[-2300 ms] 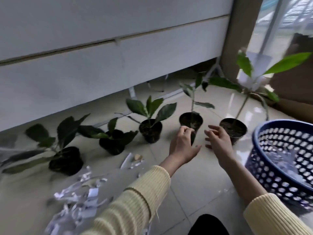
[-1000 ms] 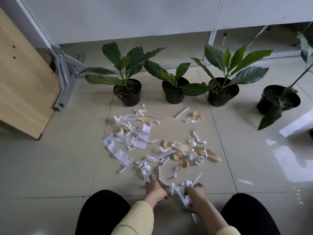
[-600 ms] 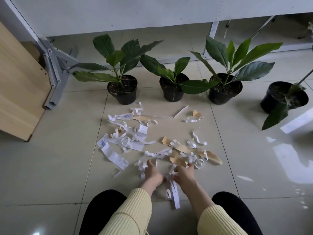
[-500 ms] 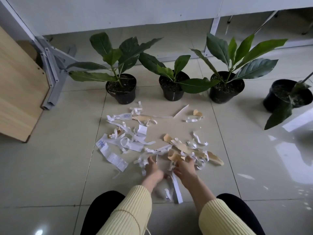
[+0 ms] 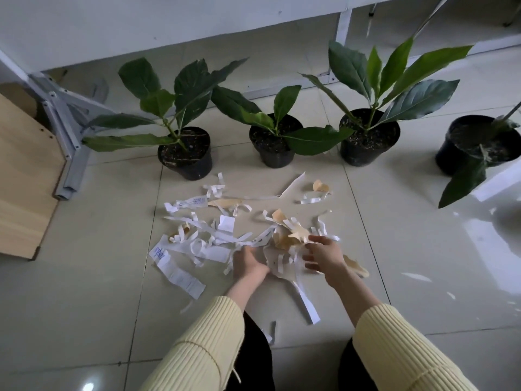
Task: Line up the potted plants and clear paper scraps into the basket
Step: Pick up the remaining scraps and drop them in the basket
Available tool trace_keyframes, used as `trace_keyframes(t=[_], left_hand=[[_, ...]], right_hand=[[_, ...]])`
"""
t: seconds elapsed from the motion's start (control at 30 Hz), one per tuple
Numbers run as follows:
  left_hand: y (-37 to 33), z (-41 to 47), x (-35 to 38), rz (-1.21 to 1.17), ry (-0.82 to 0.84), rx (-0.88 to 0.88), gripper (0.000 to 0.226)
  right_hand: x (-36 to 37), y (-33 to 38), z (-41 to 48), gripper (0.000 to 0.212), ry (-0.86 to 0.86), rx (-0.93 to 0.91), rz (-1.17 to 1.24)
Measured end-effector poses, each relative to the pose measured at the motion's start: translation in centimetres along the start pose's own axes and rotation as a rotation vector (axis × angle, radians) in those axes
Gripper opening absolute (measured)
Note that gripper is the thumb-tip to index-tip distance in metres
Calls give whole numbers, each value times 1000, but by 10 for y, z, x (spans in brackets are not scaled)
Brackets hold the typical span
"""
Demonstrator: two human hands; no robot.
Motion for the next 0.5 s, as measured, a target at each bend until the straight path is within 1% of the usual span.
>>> trace_keyframes(t=[0.07,0.1,0.17,0.2,0.27,0.3,0.33,0.4,0.5], left_hand=[[-5,1,-10,133,-153,-92,74],[-7,0,-15,191,-192,-151,82],[-11,0,-18,247,-163,-271,98],[-12,1,-18,258,-119,-323,107],[-13,7,-16,265,-33,-369,123],[-13,11,-14,276,2,-365,129],[-13,15,-12,291,32,-352,134],[-14,22,-6,305,86,-309,141],[-19,29,2,312,133,-212,140]], right_hand=[[-14,3,0,34,-125,-38,-67],[-23,5,-2,35,-230,-51,-114],[-39,6,-6,43,-436,-2,-244],[-47,5,-7,54,-486,74,-303],[-55,3,-9,76,-446,245,-379],[-57,2,-9,80,-399,303,-398],[-57,2,-8,80,-355,329,-416],[-54,2,-4,74,-287,307,-419],[-39,4,6,58,-220,231,-376]])
Point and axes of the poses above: each hand's wrist, its own z-axis towards the middle knuckle, its own x-axis out of the palm, y = z × x, the point moved 2 cm from there along z, towards the middle knuckle, and after that the axes turned 14 degrees about y, right-handed, at the moved point
